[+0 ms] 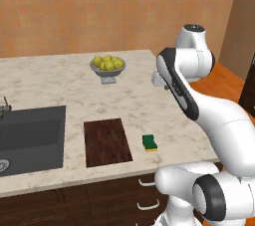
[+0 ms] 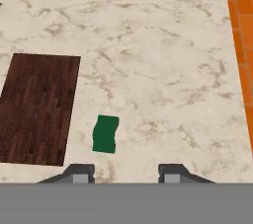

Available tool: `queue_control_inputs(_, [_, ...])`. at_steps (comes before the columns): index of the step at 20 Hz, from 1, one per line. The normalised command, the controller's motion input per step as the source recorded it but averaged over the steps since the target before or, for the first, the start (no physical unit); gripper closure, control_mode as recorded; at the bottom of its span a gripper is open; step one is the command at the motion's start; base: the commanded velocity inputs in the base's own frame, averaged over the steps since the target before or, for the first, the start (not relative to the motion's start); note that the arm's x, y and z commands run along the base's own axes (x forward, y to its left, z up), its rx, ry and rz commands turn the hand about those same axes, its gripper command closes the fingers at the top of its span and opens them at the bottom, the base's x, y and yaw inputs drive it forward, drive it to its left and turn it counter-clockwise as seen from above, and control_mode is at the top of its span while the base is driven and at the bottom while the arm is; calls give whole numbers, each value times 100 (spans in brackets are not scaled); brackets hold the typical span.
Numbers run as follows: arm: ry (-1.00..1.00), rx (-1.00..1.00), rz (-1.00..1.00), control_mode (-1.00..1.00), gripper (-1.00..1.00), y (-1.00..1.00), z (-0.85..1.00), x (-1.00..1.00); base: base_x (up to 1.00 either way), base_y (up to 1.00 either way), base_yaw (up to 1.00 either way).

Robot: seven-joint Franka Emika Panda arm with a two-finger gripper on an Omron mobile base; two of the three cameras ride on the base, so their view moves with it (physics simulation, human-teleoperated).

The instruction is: Pick up the sponge from the counter and clean the cutting board by briefly scrubbing or pressing down on the cutting board. Once finished, release the sponge.

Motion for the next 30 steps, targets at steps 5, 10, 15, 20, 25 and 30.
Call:
queue_control_inputs(5, [-2,4,0,-100,-100,21,-9,-44,0,0,0])
queue_control_inputs(10, [9,4,-4,-100,-100,25,-63,-39,0,0,0])
queue_control_inputs(15, [16,1,-11,-100,-100,26,-82,1,0,0,0])
queue_control_inputs(20, [11,0,-6,-100,-100,7,-74,21,0,0,0])
queue_control_inputs(25, [0,0,0,-100,-100,3,-55,49,0,0,0])
queue_control_inputs(30, [1,0,0,-100,-100,17,-44,44,0,0,0])
